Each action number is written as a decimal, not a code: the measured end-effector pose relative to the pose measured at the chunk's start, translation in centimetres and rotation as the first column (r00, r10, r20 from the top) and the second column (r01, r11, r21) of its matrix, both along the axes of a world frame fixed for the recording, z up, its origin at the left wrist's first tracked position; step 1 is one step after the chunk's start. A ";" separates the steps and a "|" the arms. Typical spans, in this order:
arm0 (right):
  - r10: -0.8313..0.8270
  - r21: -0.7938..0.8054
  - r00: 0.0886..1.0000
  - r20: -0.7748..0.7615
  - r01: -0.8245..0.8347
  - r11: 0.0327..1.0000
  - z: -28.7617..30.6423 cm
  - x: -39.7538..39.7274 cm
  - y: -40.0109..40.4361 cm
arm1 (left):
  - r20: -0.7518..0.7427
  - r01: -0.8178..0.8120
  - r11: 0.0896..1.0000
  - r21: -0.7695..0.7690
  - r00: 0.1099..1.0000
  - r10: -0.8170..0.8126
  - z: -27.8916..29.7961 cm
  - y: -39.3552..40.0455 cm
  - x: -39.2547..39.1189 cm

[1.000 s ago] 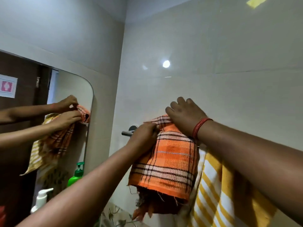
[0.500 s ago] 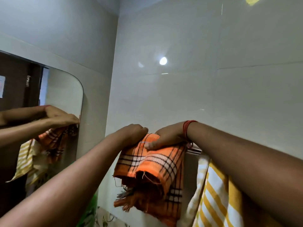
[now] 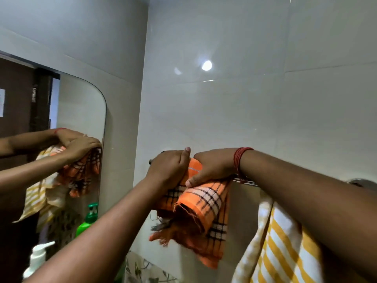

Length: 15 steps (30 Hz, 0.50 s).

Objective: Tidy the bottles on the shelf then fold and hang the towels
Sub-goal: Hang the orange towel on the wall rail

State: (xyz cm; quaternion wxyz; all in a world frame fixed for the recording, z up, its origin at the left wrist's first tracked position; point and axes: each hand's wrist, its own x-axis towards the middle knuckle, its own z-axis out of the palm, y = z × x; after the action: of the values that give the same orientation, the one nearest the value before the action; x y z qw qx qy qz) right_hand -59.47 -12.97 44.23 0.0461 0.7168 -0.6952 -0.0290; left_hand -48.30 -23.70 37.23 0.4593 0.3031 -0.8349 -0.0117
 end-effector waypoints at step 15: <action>-0.202 -0.446 0.955 -0.218 0.087 0.891 -2.4 -2.2 11.1 | -0.210 0.047 0.987 -0.151 0.974 -0.078 -2.6 6.3 0.8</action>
State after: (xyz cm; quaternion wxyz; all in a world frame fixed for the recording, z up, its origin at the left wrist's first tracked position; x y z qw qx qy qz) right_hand -61.71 -1.83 41.84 0.2913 0.6246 -0.7240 0.0290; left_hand -47.51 -17.43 34.61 0.5674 0.2393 -0.7879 0.0018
